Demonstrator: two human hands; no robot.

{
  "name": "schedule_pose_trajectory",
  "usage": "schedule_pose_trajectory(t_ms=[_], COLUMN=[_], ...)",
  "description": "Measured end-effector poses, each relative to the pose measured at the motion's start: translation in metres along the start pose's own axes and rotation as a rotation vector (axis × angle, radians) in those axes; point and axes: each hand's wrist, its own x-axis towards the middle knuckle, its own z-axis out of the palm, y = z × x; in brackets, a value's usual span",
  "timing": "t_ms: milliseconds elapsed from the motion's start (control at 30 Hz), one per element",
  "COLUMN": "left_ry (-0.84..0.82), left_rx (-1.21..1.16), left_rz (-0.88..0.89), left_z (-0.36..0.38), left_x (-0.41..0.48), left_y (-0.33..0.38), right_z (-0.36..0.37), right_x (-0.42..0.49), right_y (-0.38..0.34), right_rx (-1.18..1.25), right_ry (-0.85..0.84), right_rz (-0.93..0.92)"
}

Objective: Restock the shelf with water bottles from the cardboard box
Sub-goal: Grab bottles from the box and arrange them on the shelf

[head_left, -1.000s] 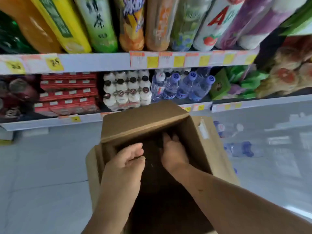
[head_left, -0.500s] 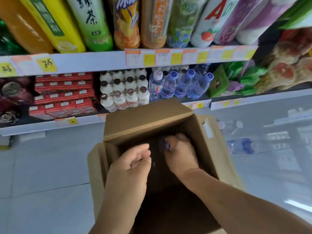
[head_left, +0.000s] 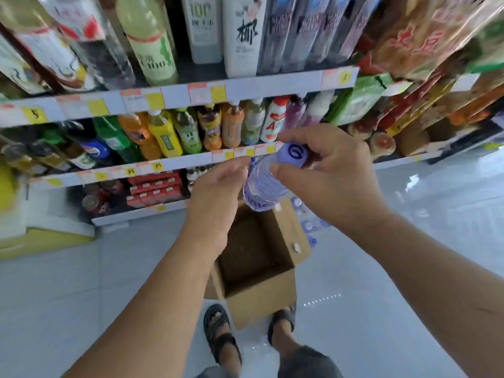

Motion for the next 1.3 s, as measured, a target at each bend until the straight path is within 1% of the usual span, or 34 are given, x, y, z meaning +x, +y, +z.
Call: schedule_pose_trajectory(t_ms=[100,200,367,467,567,667,733,767,833,867,900,967,1067,1133,1200,1300], left_ry=[-0.153,-0.344,-0.6,-0.677,-0.691,-0.699,-0.656,-0.626,-0.59,-0.579,-0.572,-0.559,-0.52,-0.458,-0.401,-0.334], left_rx=[-0.007,-0.036,0.056,0.15,0.162,0.088,0.023,0.011,0.021,0.033,0.047,0.07,0.079,0.097,0.104,0.082], left_rz=[0.065,0.182,0.44,0.575,0.672,0.704,0.711,0.722,0.743,0.75,0.752,0.755,0.747,0.754,0.753,0.819], left_z=[0.005,0.004,0.007,0.019,0.033,0.047,0.057,0.062,0.074,0.081,0.089,0.108,0.135,0.154,0.174,0.198], left_x=[-0.028,-0.054,-0.093,-0.127,-0.152,-0.165,-0.168,-0.168,-0.162,-0.158,-0.155,-0.147,-0.132,-0.121,-0.112,-0.1], left_y=[0.072,0.146,0.269,0.338,0.389,0.428,0.448,0.457,0.472,0.477,0.482,0.491,0.503,0.514,0.527,0.549], right_z=[-0.055,-0.107,-0.189,-0.229,-0.262,-0.282,-0.288,-0.289,-0.289,-0.29,-0.291,-0.301,-0.32,-0.335,-0.351,-0.375], right_x=[0.016,0.036,0.062,0.072,0.079,0.088,0.091,0.093,0.098,0.103,0.111,0.13,0.162,0.183,0.205,0.24], right_y=[-0.074,-0.143,-0.251,-0.305,-0.341,-0.349,-0.338,-0.329,-0.312,-0.306,-0.301,-0.296,-0.29,-0.286,-0.284,-0.283], right_rx=[0.047,0.119,0.194,0.248,0.343,0.445,0.5,0.51,0.449,0.394,0.353,0.349,0.303,0.253,0.222,0.22], right_ry=[0.055,0.08,0.105,0.116,0.168,0.253,0.205,0.139,-0.007,-0.034,-0.028,-0.004,-0.021,-0.02,0.01,0.042], right_rz=[-0.095,-0.166,-0.377,-0.464,-0.502,-0.499,-0.446,-0.437,-0.479,-0.491,-0.491,-0.491,-0.457,-0.433,-0.449,-0.466])
